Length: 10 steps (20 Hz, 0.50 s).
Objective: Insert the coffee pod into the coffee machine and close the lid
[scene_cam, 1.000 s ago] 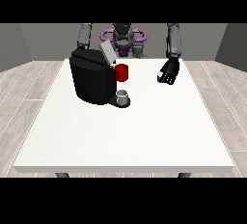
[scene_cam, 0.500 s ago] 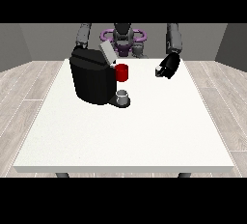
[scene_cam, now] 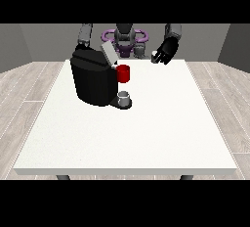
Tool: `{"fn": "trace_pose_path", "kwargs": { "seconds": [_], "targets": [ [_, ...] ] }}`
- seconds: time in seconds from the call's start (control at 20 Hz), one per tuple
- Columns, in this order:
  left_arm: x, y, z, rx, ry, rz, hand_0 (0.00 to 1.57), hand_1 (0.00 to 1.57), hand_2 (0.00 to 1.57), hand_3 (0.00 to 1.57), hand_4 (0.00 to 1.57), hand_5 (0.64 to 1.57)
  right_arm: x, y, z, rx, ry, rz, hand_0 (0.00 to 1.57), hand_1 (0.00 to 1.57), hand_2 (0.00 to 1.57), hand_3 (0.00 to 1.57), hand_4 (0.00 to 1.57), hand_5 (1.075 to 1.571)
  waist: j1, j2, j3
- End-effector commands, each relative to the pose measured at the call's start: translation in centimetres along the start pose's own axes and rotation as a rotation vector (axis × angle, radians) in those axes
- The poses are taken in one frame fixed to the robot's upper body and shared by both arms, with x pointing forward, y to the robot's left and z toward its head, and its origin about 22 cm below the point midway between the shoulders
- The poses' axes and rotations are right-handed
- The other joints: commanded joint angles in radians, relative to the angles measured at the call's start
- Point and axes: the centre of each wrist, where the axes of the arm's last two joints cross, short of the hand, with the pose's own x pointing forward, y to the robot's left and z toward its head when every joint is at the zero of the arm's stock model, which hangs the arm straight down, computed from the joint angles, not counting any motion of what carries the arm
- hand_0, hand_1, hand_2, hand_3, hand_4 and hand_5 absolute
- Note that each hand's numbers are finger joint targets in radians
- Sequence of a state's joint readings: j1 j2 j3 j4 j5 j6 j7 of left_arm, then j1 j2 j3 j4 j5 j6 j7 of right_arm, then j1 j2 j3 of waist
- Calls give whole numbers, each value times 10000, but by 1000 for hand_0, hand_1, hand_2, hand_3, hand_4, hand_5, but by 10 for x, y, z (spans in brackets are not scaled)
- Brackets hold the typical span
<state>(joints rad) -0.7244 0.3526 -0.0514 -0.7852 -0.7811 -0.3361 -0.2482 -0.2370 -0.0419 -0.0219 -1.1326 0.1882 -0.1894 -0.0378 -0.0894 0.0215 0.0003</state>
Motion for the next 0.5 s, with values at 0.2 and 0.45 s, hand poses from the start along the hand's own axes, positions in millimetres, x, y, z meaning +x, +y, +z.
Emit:
{"fn": "trace_pose_path", "kwargs": {
  "seconds": [0.2,0.45],
  "targets": [
    [27,42,-10,462,243,34,1331,1331,1351,1323,592,1571,29,4,-5,562,-775,-142,0,0,0,0,0,1571,-759,161,-4],
    [60,97,-13,1114,-305,468,1380,1380,1397,1375,522,1571,32,1,-10,230,-1202,-366,0,0,0,0,0,1571,-1107,440,-1]
  ]
}}
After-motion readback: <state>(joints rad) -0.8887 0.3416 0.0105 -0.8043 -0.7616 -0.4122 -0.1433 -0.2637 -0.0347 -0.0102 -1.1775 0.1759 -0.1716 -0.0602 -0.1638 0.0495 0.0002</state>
